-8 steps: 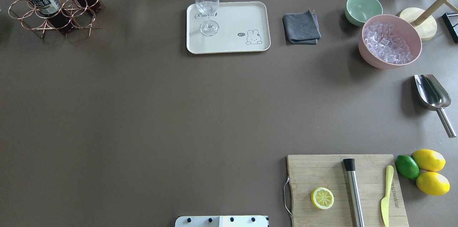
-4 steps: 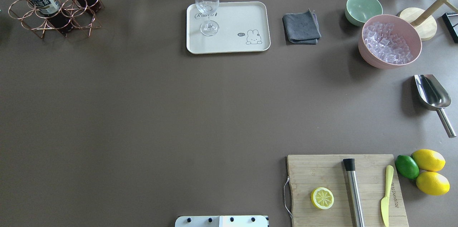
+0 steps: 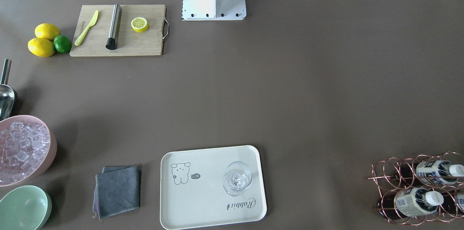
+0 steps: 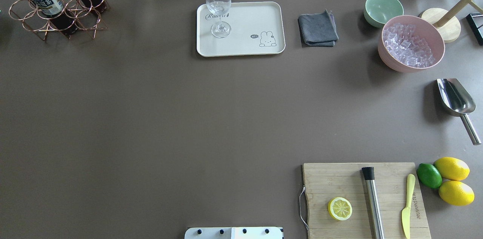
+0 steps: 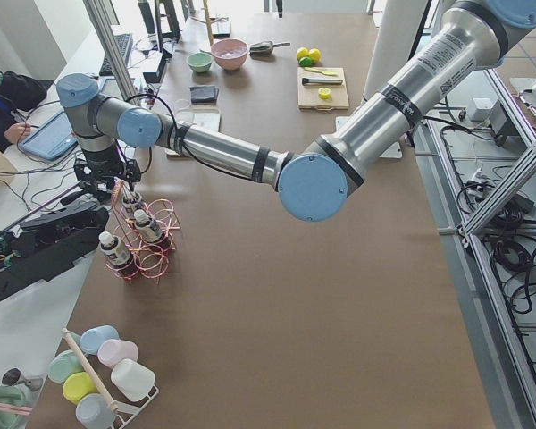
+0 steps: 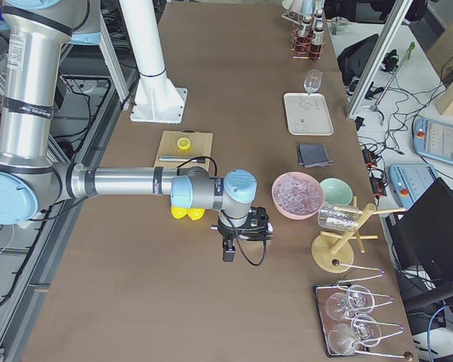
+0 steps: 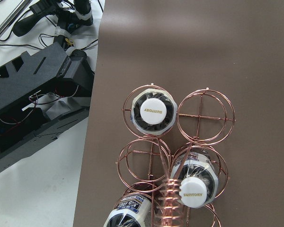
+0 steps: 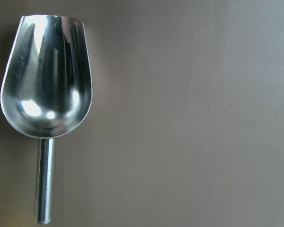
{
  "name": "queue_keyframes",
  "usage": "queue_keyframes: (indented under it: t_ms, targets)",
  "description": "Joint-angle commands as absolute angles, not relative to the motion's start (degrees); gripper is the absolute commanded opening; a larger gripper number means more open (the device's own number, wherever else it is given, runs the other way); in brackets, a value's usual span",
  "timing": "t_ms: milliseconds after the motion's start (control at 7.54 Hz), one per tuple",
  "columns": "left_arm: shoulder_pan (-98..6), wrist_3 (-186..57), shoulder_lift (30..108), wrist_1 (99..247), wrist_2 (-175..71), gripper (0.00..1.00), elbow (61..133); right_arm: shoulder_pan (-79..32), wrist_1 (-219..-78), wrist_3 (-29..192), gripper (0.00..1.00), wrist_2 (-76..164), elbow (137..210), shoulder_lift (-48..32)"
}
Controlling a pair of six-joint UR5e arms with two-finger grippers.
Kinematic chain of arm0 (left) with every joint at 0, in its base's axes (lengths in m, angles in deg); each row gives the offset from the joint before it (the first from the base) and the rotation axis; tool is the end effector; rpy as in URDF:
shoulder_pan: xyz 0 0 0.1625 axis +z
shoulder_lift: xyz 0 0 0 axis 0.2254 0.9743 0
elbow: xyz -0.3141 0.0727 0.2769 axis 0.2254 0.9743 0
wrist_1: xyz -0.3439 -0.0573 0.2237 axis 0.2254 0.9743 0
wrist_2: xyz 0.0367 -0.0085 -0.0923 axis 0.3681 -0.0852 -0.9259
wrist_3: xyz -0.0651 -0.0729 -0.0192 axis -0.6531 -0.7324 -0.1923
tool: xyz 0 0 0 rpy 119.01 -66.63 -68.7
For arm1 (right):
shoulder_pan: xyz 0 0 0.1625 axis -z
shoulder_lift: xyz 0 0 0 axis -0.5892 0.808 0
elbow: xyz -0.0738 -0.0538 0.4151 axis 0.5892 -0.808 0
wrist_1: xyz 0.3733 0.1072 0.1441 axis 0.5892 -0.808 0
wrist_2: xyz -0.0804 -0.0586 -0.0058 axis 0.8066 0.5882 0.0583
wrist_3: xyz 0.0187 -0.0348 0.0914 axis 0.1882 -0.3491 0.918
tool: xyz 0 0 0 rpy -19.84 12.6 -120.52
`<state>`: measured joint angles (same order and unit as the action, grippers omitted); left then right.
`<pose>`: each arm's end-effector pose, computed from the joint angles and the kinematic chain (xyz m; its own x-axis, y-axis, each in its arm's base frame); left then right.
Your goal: Take tea from basket to plate
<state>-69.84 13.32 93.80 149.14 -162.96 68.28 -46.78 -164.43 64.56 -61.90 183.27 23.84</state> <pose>0.0325 -0.7934 0.3892 0.2128 0.9771 0.0045 -0.6831 0.1455 0.7156 0.0202 -0.4110 0.6529 0.7748 -0.0879 0.6260 0.1311 0.9911 -0.0231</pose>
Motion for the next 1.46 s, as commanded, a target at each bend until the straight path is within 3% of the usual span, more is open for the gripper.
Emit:
queue_keyframes:
  t_ms: [0,265,398,531,664,1327]
  targets:
    - [-69.24,13.34,93.81,149.09,-162.96,0.98,67.42,-46.78,-164.43,64.56,0.99,-61.9,183.16,23.84]
    - [-69.33,13.34,93.81,149.08,-162.96,0.98,67.5,-46.78,-164.43,64.56,0.99,-61.9,183.16,23.84]
    - [-69.33,13.34,93.81,149.08,-163.22,0.93,67.59,-46.7,-164.43,64.56,0.99,-61.9,183.08,23.84]
    - [-69.33,13.34,93.72,149.0,-163.75,0.27,67.68,-46.26,-164.43,64.56,0.99,-61.9,183.07,23.84]
    - [-69.33,13.34,93.55,149.0,-163.84,0.0,67.68,-46.26,-164.43,64.56,0.99,-61.9,183.25,23.84]
    - [-70.72,15.89,93.8,148.21,-163.75,0.0,68.38,-46.26,-158.01,64.65,0.99,-61.9,180.53,24.1]
